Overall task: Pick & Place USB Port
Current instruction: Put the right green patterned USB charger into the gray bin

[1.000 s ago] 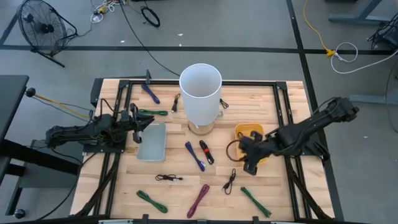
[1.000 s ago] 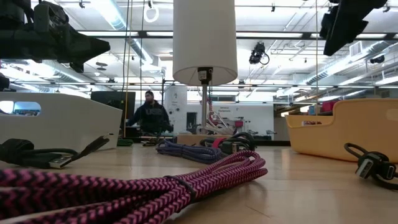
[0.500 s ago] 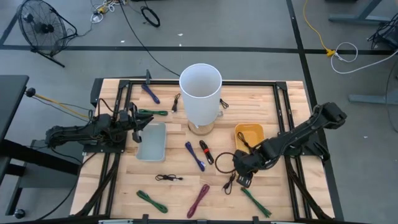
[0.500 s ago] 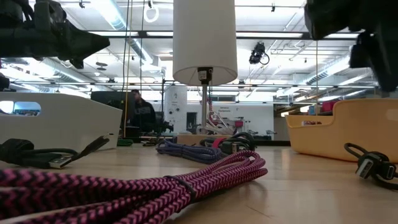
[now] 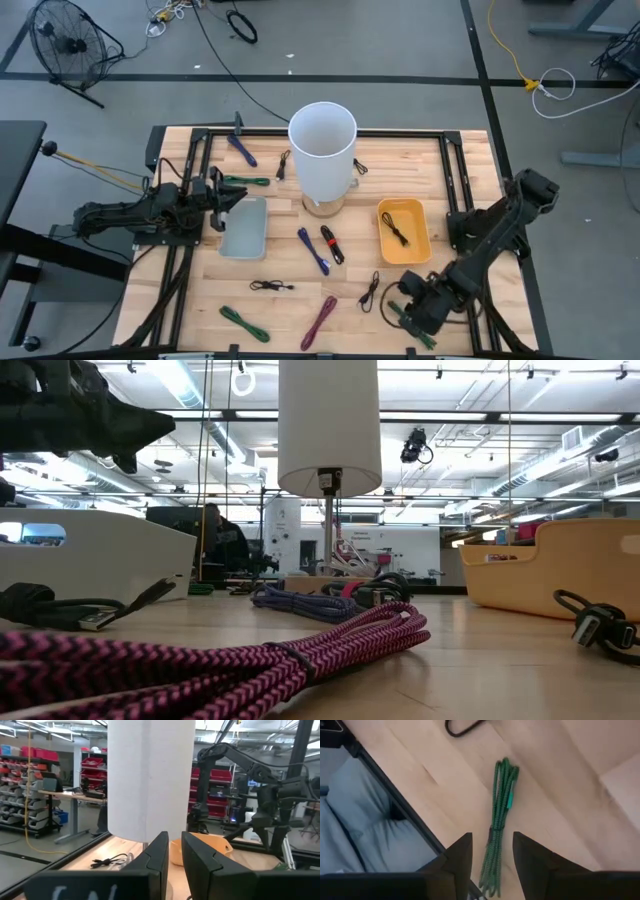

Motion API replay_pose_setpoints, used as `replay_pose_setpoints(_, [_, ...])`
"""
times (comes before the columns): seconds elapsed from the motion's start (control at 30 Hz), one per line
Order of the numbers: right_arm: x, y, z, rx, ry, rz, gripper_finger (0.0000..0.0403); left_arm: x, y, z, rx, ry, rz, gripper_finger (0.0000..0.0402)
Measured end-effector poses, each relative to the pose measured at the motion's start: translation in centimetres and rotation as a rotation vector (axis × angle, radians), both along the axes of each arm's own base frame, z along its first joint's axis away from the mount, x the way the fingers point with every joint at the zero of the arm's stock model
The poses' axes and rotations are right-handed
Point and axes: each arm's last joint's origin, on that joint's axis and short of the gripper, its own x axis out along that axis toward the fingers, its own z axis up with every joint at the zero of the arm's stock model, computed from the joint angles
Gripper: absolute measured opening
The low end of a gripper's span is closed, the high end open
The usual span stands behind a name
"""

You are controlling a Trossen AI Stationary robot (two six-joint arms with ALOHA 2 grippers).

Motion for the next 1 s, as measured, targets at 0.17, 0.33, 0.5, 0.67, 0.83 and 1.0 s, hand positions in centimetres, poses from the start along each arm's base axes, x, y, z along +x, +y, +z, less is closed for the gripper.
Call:
replay_pose_setpoints(0.17, [-0.5, 1.3, -1.4, -0.007, 0.043, -0.035, 0.0139, 0.0, 0.0, 0.0, 0.000, 0.000, 0.000, 0.0058])
replay_pose_setpoints(0.33, [0.2, 2.3, -3.1, 0.009, 0.051, -0.066, 0.0139, 0.0, 0.0, 0.0, -0.024, -0.001, -0.005, 0.0058])
replay_pose_setpoints(0.5, [0.6, 2.9, -4.7, 0.021, 0.107, -0.048, 0.0139, 0.0, 0.0, 0.0, -0.024, -0.001, -0.006, 0.0058])
replay_pose_setpoints(0.67, [0.6, 3.1, -5.6, 0.006, 0.135, -0.042, 0.0139, 0.0, 0.0, 0.0, -0.025, 0.000, -0.006, 0.0058])
replay_pose_setpoints(0.83, [0.7, 3.2, -6.3, -0.019, 0.141, 0.005, 0.0139, 0.0, 0.0, 0.0, -0.025, 0.000, -0.005, 0.0058])
replay_pose_setpoints(1.0, [0.8, 3.3, -6.6, -0.039, 0.117, 0.107, 0.0137, 0.0, 0.0, 0.0, -0.025, 0.000, -0.006, 0.0058])
